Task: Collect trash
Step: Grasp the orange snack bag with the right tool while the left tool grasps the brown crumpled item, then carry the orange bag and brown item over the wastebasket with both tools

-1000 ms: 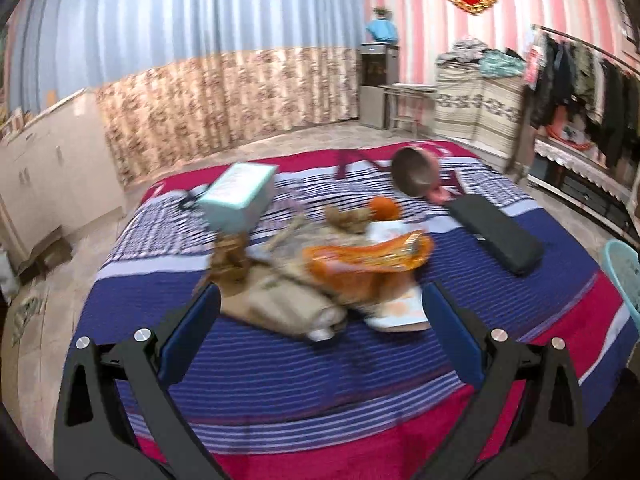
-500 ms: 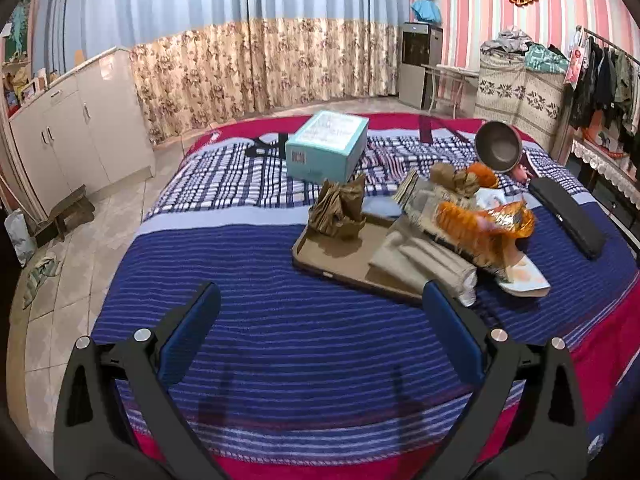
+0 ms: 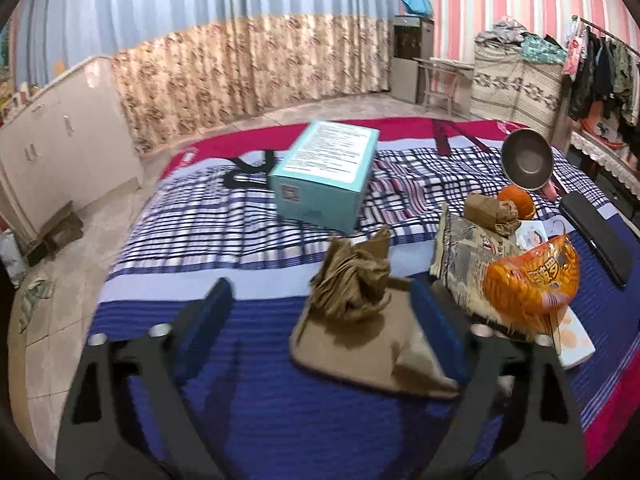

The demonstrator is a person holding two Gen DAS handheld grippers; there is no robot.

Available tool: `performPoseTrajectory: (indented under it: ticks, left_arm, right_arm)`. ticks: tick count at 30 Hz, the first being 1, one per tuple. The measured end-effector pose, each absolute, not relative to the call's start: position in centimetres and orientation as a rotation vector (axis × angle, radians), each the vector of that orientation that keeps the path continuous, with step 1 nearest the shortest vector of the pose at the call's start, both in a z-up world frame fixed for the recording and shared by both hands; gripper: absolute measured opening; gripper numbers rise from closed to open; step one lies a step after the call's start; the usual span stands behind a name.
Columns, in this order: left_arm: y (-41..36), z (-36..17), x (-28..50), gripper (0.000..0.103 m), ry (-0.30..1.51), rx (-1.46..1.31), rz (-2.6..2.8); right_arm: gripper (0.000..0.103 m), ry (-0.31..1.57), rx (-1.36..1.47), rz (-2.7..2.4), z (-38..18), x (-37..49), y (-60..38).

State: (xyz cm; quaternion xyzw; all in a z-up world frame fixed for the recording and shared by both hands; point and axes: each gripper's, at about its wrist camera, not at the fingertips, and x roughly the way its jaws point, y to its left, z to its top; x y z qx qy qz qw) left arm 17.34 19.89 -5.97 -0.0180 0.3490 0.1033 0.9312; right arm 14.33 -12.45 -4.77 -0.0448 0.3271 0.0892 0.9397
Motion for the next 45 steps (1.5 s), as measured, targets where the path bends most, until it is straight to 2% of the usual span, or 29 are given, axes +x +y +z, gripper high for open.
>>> performPoseTrajectory:
  ticks: [1, 3, 4, 8, 9, 18, 21, 23, 24, 25, 26, 28, 31, 45]
  left_arm:
    - [19.8, -6.2, 17.8, 0.073, 0.723, -0.041, 0.199]
    - [19.6, -6.9, 18.5, 0.050, 0.747, -0.028, 0.181]
    - [19.5, -7.1, 18.6, 0.044, 0.757, -0.021, 0.174]
    - [19.0, -6.5, 16.8, 0.040, 0.706, 0.008, 0.195]
    - [19.0, -6.3, 16.5, 0.035, 0.697, 0.011, 0.198]
    - [21.1, -5.4, 12.6, 0.035, 0.676, -0.014, 0.225]
    - [21.9, -5.4, 11.7, 0.035, 0.681, -0.036, 0.234]
    - [22.0, -5.4, 11.2, 0.035, 0.676, -0.028, 0.245]
    - [22.0, -5.4, 11.1, 0.035, 0.675, -0.025, 0.247]
    - [22.0, -5.3, 11.0, 0.035, 0.675, -0.025, 0.249]
    - [22.0, -5.2, 11.0, 0.035, 0.675, -0.028, 0.249]
    - [22.0, -4.8, 11.0, 0.035, 0.668, -0.036, 0.249]
    - [21.6, -4.2, 11.2, 0.035, 0.651, -0.041, 0.245]
    - [13.1, -0.5, 12.4, 0.035, 0.569, -0.015, 0.119]
  right_arm:
    - [0.098, 0.668, -0.096, 0.190, -4.7, 14.5, -12.1]
    - [0.098, 0.668, -0.105, 0.204, -4.6, 14.8, -11.6]
    - [0.098, 0.667, -0.111, 0.213, -4.4, 15.0, -11.0]
    - [0.098, 0.649, -0.124, 0.262, -3.6, 15.7, -8.4]
    - [0.098, 0.645, -0.132, 0.282, -3.4, 15.9, -7.4]
    - [0.095, 0.666, -0.279, 0.392, -4.6, 18.3, 0.1]
    - [0.070, 0.679, -0.308, 0.425, -5.0, 19.3, 1.5]
    - [0.041, 0.716, -0.285, 0.485, -5.3, 20.0, 1.9]
    - [0.035, 0.734, -0.273, 0.516, -5.4, 20.1, 2.0]
    - [0.021, 0.738, -0.272, 0.530, -5.5, 20.1, 2.0]
    - [0.013, 0.735, -0.276, 0.534, -5.5, 20.0, 1.9]
    - [0.006, 0.721, -0.267, 0.530, -5.2, 19.7, 1.1]
    - [0.003, 0.699, -0.209, 0.520, -4.2, 19.5, -0.9]
    - [0.001, 0.594, -0.039, 0.327, 1.3, 15.1, -16.6]
